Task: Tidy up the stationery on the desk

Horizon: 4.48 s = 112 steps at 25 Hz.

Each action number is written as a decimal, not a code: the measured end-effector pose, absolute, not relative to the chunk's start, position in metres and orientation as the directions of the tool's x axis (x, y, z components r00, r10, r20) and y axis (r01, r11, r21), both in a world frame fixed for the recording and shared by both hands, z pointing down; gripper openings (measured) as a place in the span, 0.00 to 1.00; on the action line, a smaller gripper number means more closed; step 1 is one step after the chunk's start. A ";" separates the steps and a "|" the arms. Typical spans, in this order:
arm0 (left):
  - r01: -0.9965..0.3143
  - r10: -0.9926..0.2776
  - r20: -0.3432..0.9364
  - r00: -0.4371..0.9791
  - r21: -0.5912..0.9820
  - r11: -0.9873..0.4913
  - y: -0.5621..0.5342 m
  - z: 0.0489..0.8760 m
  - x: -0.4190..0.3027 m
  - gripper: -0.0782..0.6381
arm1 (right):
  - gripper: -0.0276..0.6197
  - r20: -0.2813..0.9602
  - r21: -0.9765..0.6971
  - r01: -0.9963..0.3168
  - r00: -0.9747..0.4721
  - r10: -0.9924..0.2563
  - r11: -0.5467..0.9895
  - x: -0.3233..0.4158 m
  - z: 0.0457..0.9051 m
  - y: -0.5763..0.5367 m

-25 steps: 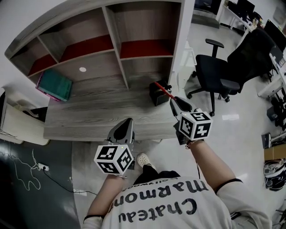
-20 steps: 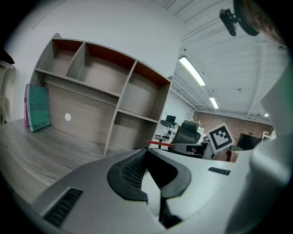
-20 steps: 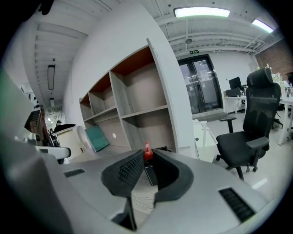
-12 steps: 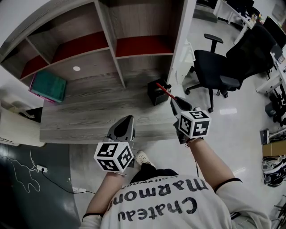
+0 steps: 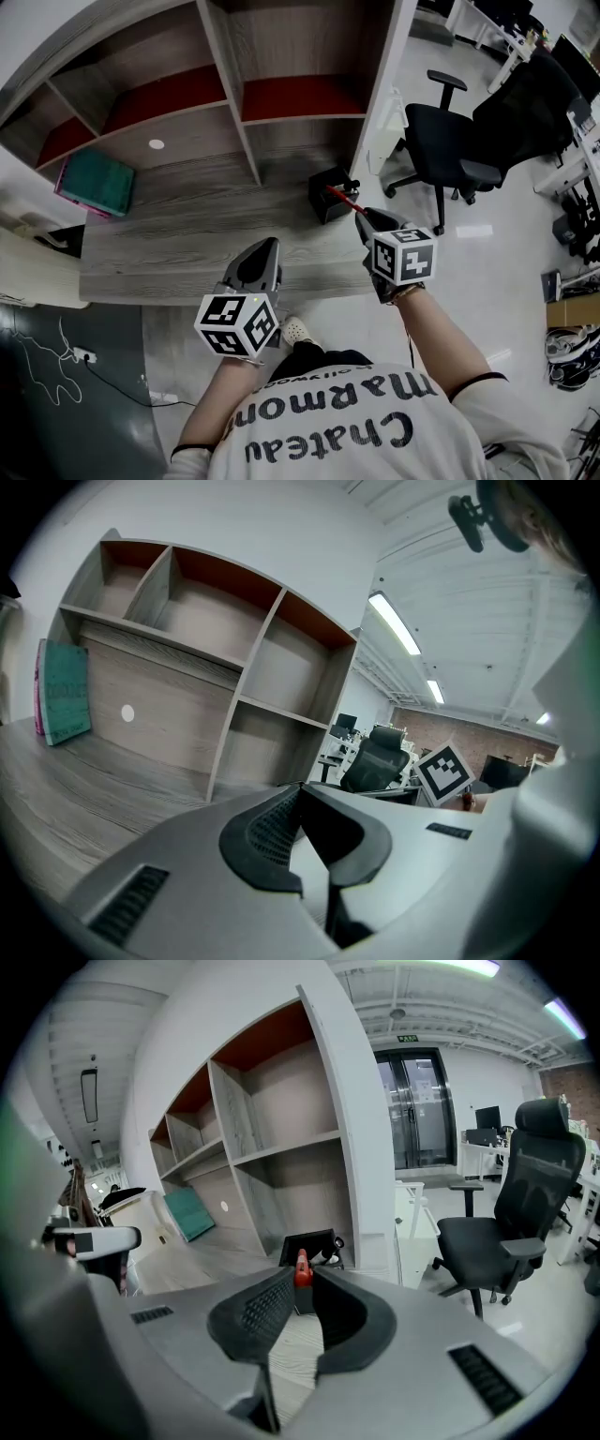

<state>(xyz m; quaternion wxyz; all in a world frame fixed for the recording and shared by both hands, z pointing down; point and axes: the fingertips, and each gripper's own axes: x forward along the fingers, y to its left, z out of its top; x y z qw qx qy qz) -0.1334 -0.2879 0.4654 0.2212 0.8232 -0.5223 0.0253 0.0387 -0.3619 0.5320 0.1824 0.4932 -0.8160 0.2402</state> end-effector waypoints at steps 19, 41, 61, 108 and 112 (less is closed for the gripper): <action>-0.878 -0.871 0.215 0.442 0.302 -0.371 -0.332 0.426 -0.167 0.13 | 0.15 0.662 -0.106 -0.915 -0.358 -0.659 0.390 0.023 0.538 -0.397; -0.875 -0.874 0.189 0.448 0.290 -0.386 -0.359 0.418 -0.184 0.13 | 0.15 0.655 -0.086 -0.917 -0.346 -0.672 0.388 0.010 0.538 -0.417; -0.894 -0.894 0.189 0.407 0.282 -0.348 -0.350 0.418 -0.207 0.13 | 0.16 0.635 -0.034 -0.899 -0.357 -0.685 0.437 -0.013 0.539 -0.428; -0.927 -0.949 0.152 0.275 0.306 -0.219 -0.303 0.401 -0.206 0.13 | 0.19 0.496 -0.158 -0.838 -0.525 -0.692 0.522 -0.019 0.510 -0.414; -0.923 -0.953 0.142 0.268 0.320 -0.211 -0.295 0.394 -0.189 0.13 | 0.18 0.474 -0.186 -0.822 -0.555 -0.684 0.538 -0.015 0.486 -0.402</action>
